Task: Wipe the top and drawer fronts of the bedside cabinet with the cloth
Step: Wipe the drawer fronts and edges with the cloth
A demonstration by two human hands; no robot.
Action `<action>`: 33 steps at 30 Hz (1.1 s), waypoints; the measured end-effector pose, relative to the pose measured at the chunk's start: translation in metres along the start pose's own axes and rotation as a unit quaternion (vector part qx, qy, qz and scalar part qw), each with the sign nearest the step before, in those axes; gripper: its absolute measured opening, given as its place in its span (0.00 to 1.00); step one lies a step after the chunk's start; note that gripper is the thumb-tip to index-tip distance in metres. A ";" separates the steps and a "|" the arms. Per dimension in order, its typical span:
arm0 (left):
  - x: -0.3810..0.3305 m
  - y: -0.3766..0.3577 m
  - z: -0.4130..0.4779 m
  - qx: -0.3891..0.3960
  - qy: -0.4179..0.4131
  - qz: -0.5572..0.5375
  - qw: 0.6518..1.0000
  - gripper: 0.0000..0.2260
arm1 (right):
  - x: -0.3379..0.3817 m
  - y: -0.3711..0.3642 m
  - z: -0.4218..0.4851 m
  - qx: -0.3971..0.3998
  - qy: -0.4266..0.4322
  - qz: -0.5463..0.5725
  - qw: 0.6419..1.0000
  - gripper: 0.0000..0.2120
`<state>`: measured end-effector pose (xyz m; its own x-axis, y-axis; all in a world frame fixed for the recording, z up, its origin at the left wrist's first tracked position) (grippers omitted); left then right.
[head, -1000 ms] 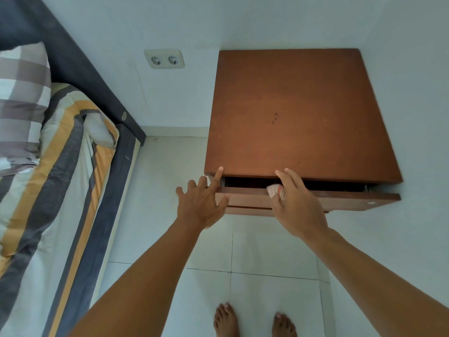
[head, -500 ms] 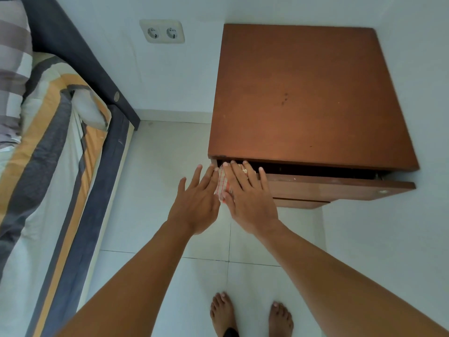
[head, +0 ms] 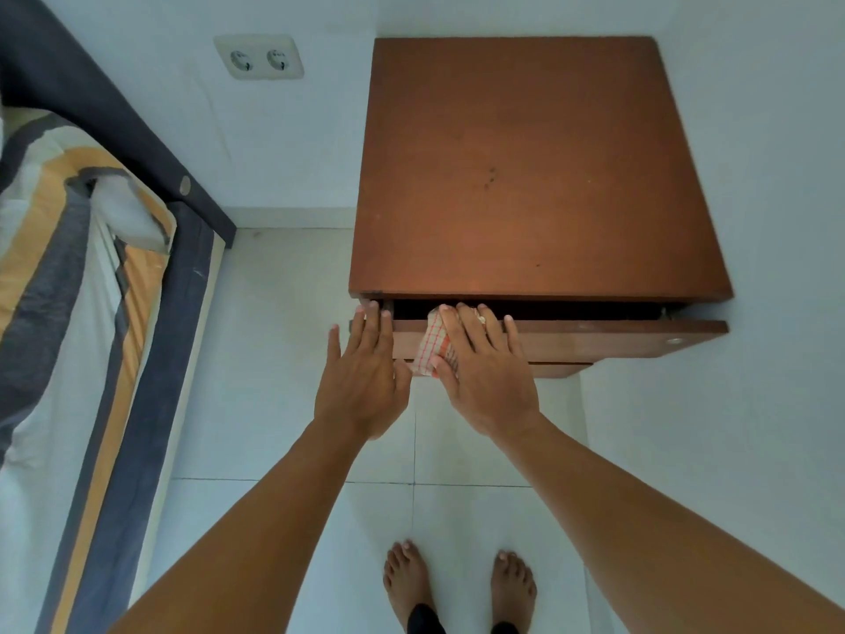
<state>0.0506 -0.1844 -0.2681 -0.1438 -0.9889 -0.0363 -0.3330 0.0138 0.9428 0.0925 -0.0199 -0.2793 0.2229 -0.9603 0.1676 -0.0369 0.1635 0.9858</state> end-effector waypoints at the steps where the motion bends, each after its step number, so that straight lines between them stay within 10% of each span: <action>1: -0.011 0.000 0.000 -0.002 -0.020 -0.010 1.000 0.35 | -0.006 0.000 -0.004 -0.001 -0.007 0.000 1.000 0.32; 33: -0.070 -0.008 -0.004 0.018 0.104 0.049 0.993 0.36 | -0.221 0.024 -0.138 -0.065 -0.160 -0.087 0.981 0.28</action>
<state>0.0668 -0.1159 -0.2720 0.0167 -0.9916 0.1279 -0.3605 0.1134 0.9259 0.1766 0.2270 -0.2932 -0.1040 -0.9945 0.0098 0.1034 -0.0010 0.9946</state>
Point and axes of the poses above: each hand's wrist, its own z-axis towards the middle knuckle, its own y-axis out of the back of the hand, x = y × z, the point moved 4 cm from there along z, towards the middle knuckle, and after that the axes turned 15 degrees about y, right-handed, at the moved point
